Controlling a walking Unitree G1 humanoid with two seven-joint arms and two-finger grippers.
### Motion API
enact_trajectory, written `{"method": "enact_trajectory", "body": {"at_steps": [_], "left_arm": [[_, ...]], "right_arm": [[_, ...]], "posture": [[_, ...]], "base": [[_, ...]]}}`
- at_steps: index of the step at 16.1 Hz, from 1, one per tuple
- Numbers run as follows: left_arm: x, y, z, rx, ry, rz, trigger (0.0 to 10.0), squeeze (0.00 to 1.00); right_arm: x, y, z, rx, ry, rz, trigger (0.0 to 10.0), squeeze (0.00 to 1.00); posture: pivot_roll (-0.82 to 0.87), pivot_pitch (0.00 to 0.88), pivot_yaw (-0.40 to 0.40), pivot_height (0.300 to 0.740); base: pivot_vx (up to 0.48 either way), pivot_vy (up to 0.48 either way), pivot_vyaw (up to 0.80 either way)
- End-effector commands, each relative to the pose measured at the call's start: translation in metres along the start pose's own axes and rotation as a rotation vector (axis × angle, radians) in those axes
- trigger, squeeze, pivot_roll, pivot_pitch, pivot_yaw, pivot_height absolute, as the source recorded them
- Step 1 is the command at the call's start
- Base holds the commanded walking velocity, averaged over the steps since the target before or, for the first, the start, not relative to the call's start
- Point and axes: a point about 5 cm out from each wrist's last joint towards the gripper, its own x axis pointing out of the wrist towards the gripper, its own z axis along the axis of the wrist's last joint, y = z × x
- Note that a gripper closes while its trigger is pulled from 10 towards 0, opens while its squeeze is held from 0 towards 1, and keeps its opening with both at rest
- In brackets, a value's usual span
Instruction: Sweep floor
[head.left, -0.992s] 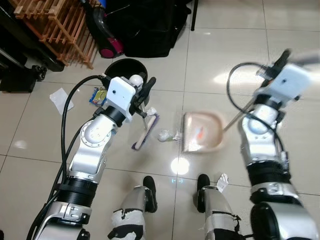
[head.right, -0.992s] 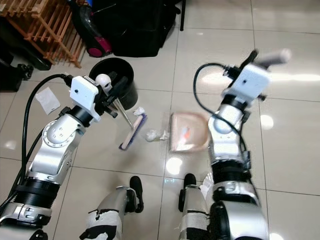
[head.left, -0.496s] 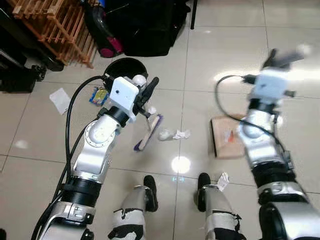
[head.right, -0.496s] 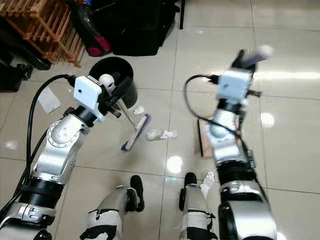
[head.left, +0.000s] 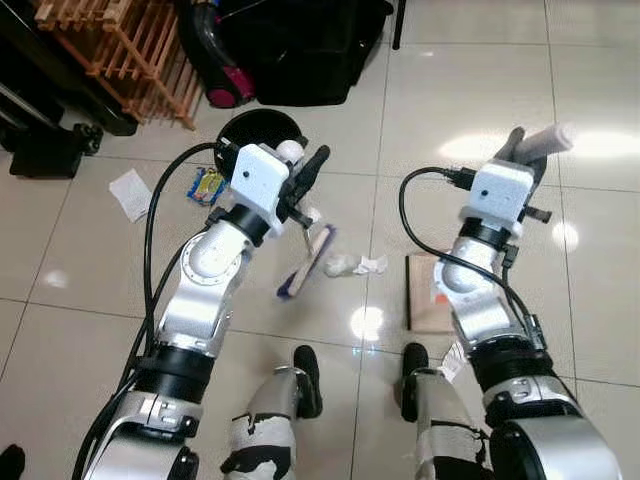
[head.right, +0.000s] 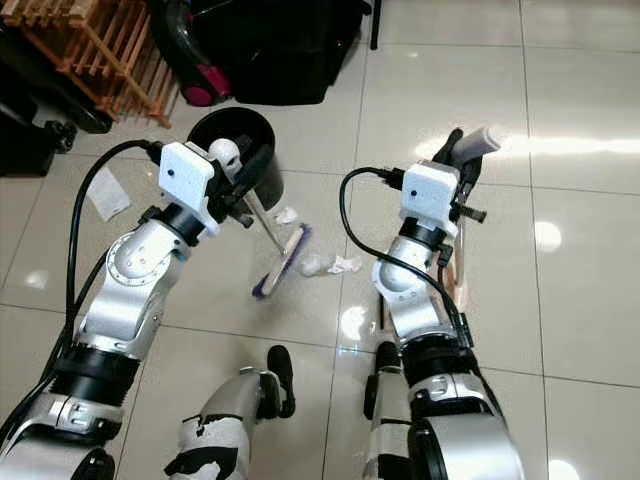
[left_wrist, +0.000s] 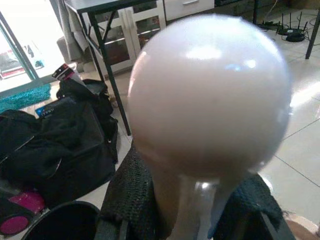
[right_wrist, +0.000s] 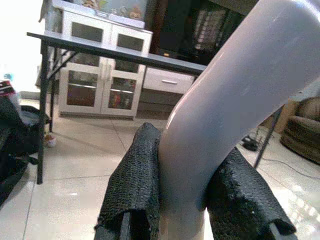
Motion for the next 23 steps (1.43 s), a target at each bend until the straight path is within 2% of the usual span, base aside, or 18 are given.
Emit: {"method": "enact_trajectory", "body": {"at_steps": [1,6,9,12,15,17,21,23], "left_arm": [[-0.004,0.002,-0.006,-0.012,0.018,0.021,10.0,0.00],[0.005,0.001,-0.009,-0.054,0.005,0.033,10.0,0.00],[0.013,-0.005,-0.010,-0.112,-0.014,-0.001,10.0,0.00],[0.028,-0.019,0.004,-0.191,-0.090,-0.071,10.0,0.00],[0.030,-0.017,0.018,-0.213,-0.150,-0.087,10.0,0.00],[0.031,-0.016,0.038,-0.249,-0.221,-0.110,10.0,0.00],[0.036,-0.016,0.060,-0.288,-0.299,-0.134,10.0,0.00],[0.039,-0.015,0.072,-0.337,-0.329,-0.155,10.0,0.00]], "right_arm": [[-0.007,0.001,-0.001,0.006,0.017,-0.011,10.0,0.00],[-0.012,0.013,0.009,0.165,0.105,-0.082,10.0,0.00],[-0.016,0.019,0.013,0.182,0.114,-0.065,10.0,0.00],[-0.022,0.019,0.010,0.181,0.131,-0.038,10.0,0.00],[-0.023,0.014,0.004,0.160,0.142,-0.036,10.0,0.00],[-0.022,0.012,0.000,0.145,0.150,-0.032,10.0,0.00],[-0.020,0.013,-0.001,0.141,0.155,-0.025,10.0,0.00],[-0.020,0.015,-0.001,0.142,0.157,-0.018,10.0,0.00]], "posture": [[0.13,0.480,0.156,0.740],[0.11,0.470,0.153,0.740],[0.10,0.467,0.148,0.740],[0.09,0.467,0.143,0.740],[0.10,0.462,0.144,0.740],[0.11,0.460,0.139,0.740],[0.11,0.456,0.138,0.740],[0.10,0.450,0.137,0.740]], "base": [[0.000,0.000,0.00],[0.000,0.000,0.00],[0.000,0.000,0.00],[0.000,0.000,0.00],[0.000,0.000,0.00],[0.000,0.000,0.00],[0.000,0.000,0.00],[0.000,0.000,0.00]]}}
